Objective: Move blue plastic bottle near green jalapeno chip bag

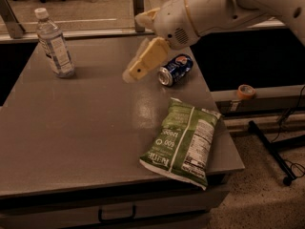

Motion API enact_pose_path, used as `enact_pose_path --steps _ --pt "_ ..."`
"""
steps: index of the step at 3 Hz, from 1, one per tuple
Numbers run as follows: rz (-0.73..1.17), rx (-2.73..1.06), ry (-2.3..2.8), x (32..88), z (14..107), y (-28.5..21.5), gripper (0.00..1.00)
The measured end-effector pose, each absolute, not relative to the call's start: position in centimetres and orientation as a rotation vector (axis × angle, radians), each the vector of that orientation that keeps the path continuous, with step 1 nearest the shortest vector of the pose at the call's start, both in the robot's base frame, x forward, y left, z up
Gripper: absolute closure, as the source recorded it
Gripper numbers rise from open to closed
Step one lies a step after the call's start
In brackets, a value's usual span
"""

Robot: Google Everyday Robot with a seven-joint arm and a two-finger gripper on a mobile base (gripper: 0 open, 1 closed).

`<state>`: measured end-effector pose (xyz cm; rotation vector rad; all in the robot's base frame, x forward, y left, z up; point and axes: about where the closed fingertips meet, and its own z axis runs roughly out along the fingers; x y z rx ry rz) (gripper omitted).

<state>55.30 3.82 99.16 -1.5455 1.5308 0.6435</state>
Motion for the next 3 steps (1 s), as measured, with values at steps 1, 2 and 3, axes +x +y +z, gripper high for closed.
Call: enact_pose_path --steps 1,2,3 --pt "0.662 -1.535 1.489 57.1 98.2 7.2 0.0" --pt "0.657 -1.504 1.464 59.6 97.5 10.1 0.0" --pt "0.694 -1.471 1.454 62.6 96.3 13.0 0.0"
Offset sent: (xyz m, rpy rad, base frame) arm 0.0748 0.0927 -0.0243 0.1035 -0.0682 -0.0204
